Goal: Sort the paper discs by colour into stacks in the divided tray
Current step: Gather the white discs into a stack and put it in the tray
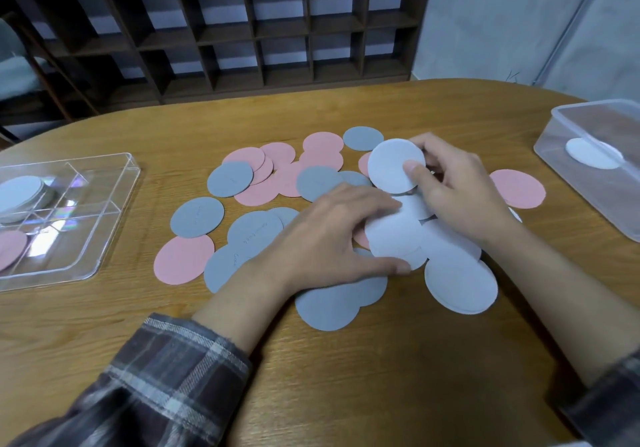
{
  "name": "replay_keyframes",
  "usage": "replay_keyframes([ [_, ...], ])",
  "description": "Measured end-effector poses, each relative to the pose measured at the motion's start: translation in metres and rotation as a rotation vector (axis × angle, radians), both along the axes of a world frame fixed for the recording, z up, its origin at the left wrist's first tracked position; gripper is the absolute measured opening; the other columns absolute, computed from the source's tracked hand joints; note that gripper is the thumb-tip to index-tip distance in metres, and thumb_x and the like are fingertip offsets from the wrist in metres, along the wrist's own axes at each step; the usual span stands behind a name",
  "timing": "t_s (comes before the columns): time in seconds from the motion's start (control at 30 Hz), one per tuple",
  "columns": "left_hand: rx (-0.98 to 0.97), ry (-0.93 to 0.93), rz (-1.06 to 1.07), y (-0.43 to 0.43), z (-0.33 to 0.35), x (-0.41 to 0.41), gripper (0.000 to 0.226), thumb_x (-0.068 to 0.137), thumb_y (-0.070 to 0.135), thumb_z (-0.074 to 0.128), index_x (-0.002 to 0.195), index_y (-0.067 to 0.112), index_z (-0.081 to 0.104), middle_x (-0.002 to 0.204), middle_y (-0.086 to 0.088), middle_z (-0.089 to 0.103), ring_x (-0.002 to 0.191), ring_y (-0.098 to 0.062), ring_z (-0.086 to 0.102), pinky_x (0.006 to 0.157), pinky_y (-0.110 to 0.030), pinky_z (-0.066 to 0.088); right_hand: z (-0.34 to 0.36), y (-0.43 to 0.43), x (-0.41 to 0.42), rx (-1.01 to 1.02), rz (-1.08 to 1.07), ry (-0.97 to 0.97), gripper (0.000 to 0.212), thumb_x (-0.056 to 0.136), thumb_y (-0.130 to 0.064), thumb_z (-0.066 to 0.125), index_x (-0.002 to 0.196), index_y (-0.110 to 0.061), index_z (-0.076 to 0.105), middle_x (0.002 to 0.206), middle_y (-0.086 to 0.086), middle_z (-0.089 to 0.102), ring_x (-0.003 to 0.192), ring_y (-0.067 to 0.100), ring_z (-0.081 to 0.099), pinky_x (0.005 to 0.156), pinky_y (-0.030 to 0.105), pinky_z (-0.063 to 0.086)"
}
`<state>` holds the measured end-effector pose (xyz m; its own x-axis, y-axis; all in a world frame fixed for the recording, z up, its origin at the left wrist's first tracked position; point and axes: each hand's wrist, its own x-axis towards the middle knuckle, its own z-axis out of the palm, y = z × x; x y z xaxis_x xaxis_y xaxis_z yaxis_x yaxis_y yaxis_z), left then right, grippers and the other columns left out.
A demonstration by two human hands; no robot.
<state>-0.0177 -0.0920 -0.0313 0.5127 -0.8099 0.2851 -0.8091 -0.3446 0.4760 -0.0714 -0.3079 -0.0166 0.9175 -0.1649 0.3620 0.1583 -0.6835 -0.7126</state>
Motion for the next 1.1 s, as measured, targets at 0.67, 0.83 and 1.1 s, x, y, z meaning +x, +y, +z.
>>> replay_keyframes([
  [0.67, -0.069, -0.028, 0.040, 0.008, 0.008, 0.006, 0.028, 0.098, 0.040, 0.059, 0.105, 0.020, 0.078, 0.098, 0.011, 0.075, 0.094, -0.012, 0.065, 0.080, -0.040, 0.054, -0.001, 0.001, 0.000, -0.003, 0.012, 0.018, 0.020, 0.104, -0.015, 0.053, 0.116, -0.025, 0.065, 0.097, -0.005, 0.071, 0.093, 0.016, 0.063, 0.078, 0.035, 0.049],
  [0.83, -0.202, -0.146, 0.161, 0.005, 0.006, 0.011, 0.022, 0.108, 0.027, 0.050, 0.110, 0.018, 0.070, 0.096, 0.005, 0.072, 0.090, -0.019, 0.062, 0.078, -0.042, 0.052, 0.001, 0.003, -0.003, 0.003, 0.068, 0.003, 0.024, 0.102, -0.012, 0.056, 0.116, -0.025, 0.070, 0.099, -0.005, 0.073, 0.095, 0.020, 0.066, 0.081, 0.046, 0.053],
  [1.1, -0.433, -0.166, 0.323, 0.003, 0.009, 0.012, 0.008, 0.103, 0.015, 0.064, 0.102, 0.011, 0.071, 0.092, 0.007, 0.065, 0.077, -0.008, 0.053, 0.070, -0.015, 0.040, 0.004, 0.009, -0.004, -0.025, 0.129, 0.034, 0.029, 0.104, -0.014, 0.056, 0.125, -0.027, 0.070, 0.107, -0.004, 0.073, 0.099, 0.019, 0.065, 0.078, 0.037, 0.051],
])
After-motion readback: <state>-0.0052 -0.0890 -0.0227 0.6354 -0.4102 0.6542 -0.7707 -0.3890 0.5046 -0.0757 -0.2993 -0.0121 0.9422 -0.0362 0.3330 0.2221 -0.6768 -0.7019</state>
